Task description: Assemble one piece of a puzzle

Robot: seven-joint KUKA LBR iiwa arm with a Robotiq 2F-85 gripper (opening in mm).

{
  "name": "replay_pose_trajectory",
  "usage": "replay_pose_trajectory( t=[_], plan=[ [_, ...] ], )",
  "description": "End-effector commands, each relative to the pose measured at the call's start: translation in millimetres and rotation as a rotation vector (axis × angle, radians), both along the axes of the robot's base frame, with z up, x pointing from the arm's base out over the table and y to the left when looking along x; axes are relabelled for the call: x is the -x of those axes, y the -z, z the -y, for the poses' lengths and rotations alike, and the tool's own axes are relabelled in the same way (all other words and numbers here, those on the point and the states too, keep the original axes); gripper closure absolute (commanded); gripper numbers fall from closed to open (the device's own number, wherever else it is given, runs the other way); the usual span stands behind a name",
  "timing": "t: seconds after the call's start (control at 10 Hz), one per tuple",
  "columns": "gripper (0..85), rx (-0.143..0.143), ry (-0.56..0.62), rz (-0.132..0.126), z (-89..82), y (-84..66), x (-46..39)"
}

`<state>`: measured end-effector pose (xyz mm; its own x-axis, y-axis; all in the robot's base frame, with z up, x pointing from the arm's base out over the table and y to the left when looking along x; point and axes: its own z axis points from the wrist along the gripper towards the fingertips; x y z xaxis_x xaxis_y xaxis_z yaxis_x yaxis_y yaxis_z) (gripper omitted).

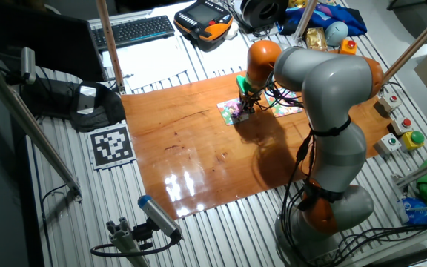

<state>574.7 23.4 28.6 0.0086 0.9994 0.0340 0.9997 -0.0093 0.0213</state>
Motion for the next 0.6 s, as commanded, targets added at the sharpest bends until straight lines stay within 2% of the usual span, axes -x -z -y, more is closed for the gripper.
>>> replay_pose_trajectory(
  t=[0.0, 0.5],
  plan=[
    [85.0, -0.002, 0.000, 0.000, -0.2, 0.2, 0.1],
    [85.0, -0.009, 0.004, -0.005, -1.5, 0.3, 1.2]
  ],
)
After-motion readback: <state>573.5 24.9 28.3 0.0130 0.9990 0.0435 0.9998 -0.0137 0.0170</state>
